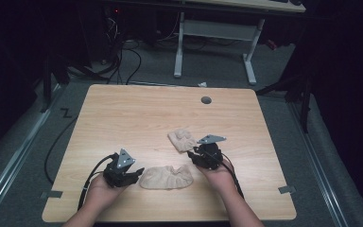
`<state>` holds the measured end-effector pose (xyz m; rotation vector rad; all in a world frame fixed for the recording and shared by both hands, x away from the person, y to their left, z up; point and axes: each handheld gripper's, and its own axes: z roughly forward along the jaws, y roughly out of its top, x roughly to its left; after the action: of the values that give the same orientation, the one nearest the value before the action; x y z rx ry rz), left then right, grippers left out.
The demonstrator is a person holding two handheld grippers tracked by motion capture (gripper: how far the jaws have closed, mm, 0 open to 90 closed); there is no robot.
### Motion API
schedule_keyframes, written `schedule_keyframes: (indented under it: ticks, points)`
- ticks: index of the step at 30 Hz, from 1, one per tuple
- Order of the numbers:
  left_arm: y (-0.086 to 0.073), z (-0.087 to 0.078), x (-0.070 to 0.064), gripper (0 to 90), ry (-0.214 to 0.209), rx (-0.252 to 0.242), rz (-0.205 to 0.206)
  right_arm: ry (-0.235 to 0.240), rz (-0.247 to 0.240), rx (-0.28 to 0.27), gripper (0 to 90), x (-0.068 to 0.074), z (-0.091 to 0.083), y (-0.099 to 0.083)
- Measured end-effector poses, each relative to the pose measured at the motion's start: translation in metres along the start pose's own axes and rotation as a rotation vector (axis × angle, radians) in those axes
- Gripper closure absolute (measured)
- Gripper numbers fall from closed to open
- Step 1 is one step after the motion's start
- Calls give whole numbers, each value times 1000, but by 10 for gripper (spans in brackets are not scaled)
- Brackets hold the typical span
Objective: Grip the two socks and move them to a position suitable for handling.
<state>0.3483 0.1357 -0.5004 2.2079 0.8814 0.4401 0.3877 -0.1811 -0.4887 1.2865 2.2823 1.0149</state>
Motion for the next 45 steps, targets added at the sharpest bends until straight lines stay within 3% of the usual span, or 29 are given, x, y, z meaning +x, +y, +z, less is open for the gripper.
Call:
schedule_keyframes:
  ticks: [2, 8, 19, 21, 25, 28, 30, 34, 40, 43, 44, 45]
  points:
    - [-1, 0, 0, 487, 3, -3, 7, -16, 27, -8, 632, -11, 6, 8]
    - [0, -2, 0, 455, -3, -1, -6, -56, 50, 21, 611, -26, 28, 21]
    - [-1, -6, 2, 469, -9, -4, -28, -77, 43, 100, 565, -31, 66, 37]
    - [-1, -6, 2, 468, -12, -6, -32, -84, 54, 127, 604, -31, 72, 37]
    - [-2, -6, 3, 468, -12, -3, -35, -88, 38, 135, 816, -30, 70, 37]
    - [-2, -6, 3, 468, -10, -5, -38, -88, 25, 126, 857, -28, 66, 37]
    - [-2, -6, 4, 468, -9, -8, -40, -82, -4, 103, 862, -24, 57, 39]
    - [-1, -6, 4, 469, -9, -5, -44, -59, -16, 62, 863, -17, 47, 43]
    - [-1, -4, 5, 477, -6, 2, -54, -1, -58, -8, 864, 8, 32, 58]
    - [-1, -4, 5, 480, -2, 4, -59, 39, -90, -55, 865, 29, 24, 68]
    - [-1, -4, 5, 480, -2, 4, -59, 39, -90, -55, 865, 29, 24, 68]
    - [-1, -5, 5, 483, 0, -1, -63, 63, -107, -73, 864, 39, 22, 74]
